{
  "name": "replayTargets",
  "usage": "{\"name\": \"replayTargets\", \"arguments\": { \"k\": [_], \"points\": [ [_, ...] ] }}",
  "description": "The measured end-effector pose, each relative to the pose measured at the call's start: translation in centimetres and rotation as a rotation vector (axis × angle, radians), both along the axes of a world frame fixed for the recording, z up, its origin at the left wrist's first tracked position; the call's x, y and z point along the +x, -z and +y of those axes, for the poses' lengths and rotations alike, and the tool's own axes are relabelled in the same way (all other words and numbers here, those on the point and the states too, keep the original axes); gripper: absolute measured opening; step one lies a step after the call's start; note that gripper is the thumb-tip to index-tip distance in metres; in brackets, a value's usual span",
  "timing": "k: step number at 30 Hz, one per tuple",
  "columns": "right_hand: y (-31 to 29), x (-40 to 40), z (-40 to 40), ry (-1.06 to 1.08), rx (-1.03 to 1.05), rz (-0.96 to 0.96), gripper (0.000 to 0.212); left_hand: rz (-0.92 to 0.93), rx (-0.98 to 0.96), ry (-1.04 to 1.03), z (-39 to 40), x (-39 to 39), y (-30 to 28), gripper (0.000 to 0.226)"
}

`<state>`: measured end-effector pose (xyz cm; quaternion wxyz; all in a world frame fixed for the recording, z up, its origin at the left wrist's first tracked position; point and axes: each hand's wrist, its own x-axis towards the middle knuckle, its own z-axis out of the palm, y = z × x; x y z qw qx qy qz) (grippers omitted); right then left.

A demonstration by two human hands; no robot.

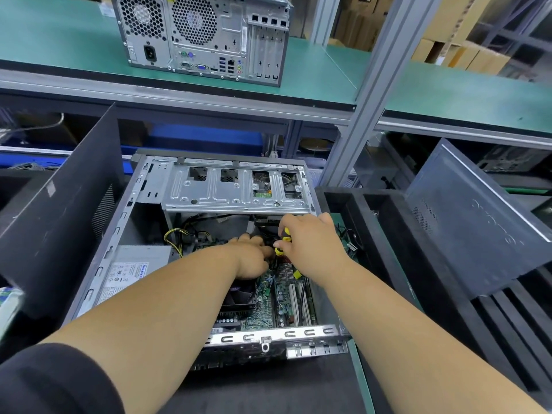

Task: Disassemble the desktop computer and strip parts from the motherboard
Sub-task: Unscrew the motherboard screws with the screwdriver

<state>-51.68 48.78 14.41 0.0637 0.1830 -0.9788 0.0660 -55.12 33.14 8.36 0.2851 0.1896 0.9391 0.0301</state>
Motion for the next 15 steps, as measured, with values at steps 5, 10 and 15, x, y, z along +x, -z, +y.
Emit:
{"name": "replayTargets", "arguments": {
  "k": [5, 10, 15],
  "points": [
    [-0.07, 0.00, 0.04, -0.002, -0.007, 0.001, 0.021, 0.022, 0.000, 0.019, 0.03, -0.04, -0.03, 0.050],
    [0.13, -0.04, 0.08, 0.000, 0.001, 0.006, 0.021, 0.038, -0.002, 0.031, 0.05, 0.00, 0.10, 0.049],
    [0.26, -0.30, 0.18, 0.006, -0.005, -0.035, 0.016, 0.037, -0.010, 0.026, 0.24, 0.00, 0.03, 0.047]
  ]
}}
